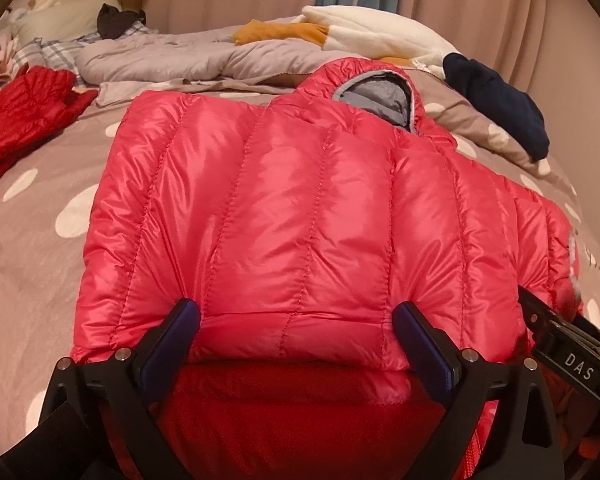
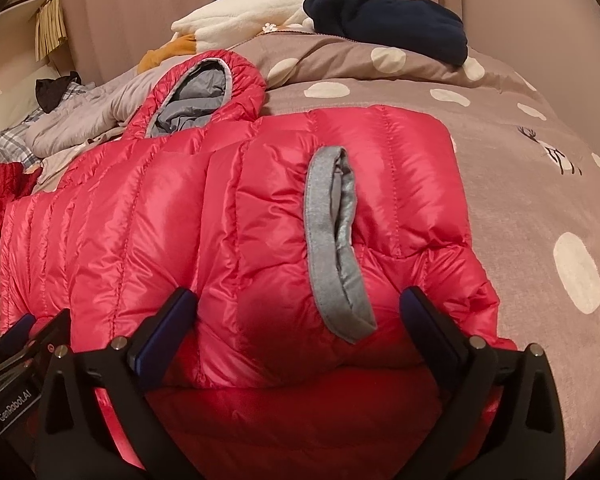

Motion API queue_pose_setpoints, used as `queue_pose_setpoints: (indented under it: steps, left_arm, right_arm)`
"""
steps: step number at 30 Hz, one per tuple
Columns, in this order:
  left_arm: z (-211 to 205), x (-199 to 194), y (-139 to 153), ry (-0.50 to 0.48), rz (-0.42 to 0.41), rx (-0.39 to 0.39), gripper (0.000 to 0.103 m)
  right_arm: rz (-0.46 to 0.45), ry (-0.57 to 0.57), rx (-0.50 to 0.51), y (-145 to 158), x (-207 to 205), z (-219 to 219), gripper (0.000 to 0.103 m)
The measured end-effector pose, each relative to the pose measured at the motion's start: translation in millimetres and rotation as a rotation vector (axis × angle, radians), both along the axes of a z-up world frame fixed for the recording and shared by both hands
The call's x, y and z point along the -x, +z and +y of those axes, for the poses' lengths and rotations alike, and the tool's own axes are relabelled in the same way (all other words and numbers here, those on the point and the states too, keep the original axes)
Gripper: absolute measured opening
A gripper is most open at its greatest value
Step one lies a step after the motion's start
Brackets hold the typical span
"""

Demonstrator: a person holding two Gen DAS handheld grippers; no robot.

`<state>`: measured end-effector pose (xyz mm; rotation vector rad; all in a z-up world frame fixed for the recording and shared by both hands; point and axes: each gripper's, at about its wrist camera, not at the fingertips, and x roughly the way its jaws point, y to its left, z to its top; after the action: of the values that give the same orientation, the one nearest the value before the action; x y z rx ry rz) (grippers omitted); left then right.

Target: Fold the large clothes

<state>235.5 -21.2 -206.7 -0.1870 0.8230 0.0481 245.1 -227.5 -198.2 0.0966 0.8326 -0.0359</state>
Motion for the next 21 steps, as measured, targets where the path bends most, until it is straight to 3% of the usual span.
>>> queue_pose_setpoints:
  steps: [6,11,16,21]
  left_arm:
    - [0.8,2.3,1.3,0.007,0.003,-0.017,0.097]
    - [6.4,15.1,14.8,0.099,-0.023,-0.056,0.097]
    - [34.6,54.5,56.2,0.334,-0.196,-0.089,0.097]
    - [87.0,89.1,84.0,0.624,-0.283,-0.013,0.097]
  right_arm:
    - [0.002,0.004,-0.030,-0.9,-0.7,-3.9,0.103]
    - [0.000,0.007,-0.038,-1.1,-1.0,-5.5,0.103]
    - [0.000,0.008,-0.033,-1.2,-0.6,-4.6,0.103]
    - [-0.003,0.008,-0.037,-1.1,0.1,-4.8,0.103]
